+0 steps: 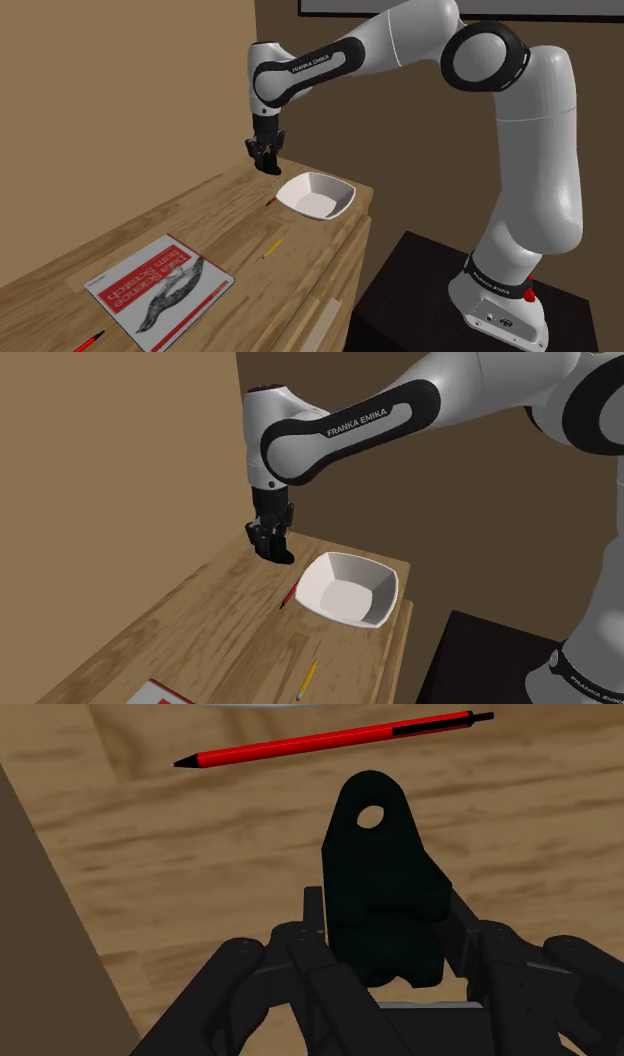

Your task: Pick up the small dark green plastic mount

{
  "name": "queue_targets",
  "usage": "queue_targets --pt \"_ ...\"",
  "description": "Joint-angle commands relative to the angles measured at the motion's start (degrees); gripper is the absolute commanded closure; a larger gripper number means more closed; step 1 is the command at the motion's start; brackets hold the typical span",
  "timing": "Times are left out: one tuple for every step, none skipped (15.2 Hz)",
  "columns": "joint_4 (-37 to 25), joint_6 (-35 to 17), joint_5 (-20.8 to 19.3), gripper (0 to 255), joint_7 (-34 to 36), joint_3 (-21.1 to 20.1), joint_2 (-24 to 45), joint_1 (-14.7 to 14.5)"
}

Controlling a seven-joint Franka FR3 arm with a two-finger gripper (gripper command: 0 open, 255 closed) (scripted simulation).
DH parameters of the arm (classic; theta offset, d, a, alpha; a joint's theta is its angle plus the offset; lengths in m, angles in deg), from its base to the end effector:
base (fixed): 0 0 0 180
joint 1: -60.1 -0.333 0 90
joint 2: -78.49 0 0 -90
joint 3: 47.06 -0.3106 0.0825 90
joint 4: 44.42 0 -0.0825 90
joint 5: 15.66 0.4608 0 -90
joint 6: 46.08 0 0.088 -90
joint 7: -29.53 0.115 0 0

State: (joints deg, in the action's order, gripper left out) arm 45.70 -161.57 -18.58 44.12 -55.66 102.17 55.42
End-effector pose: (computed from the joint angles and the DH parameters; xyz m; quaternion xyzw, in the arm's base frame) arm 0.7297 0.1573 0.3644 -0.9998 0.0076 -0.0150 0.0107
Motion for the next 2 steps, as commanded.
queue_targets --pt "-0.41 0.81 0.08 255 -0.1 -0.01 -0.38 0.06" --pt "-0.42 0.81 0.07 255 -0.1 -0.01 -0.37 0.06"
